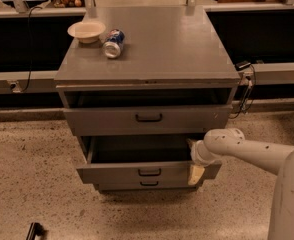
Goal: Open middle drawer
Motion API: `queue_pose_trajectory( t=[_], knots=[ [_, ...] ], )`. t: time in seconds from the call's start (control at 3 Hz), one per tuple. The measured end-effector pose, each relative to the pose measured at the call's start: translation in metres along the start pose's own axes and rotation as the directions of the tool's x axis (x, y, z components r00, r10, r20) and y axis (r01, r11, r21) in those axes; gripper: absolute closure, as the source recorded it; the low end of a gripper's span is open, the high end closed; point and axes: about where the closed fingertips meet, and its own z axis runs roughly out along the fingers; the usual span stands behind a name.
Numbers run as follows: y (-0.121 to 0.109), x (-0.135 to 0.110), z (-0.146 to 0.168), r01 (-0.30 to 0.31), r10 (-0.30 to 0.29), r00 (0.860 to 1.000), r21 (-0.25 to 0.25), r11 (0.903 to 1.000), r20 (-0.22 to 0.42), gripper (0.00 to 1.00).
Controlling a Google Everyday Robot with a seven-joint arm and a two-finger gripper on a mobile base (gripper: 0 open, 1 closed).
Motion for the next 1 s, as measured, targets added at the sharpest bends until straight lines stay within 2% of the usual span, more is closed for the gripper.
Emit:
queue_pose_trajectory(
  t=[0.33, 0.67, 1.0],
  knots=[
    [0.010, 0.000, 0.002, -0.002, 0.002, 1.000, -0.021, 0.9998, -0.030, 0.00],
    [0.036, -0.001, 0.003, -0.023, 0.019, 0.998, -0.067, 0.9975, -0.065, 0.17],
    [0.064, -0.008, -0.002, -0.045, 0.036, 0.996, -0.106, 0.9934, -0.084, 0.42]
  ],
)
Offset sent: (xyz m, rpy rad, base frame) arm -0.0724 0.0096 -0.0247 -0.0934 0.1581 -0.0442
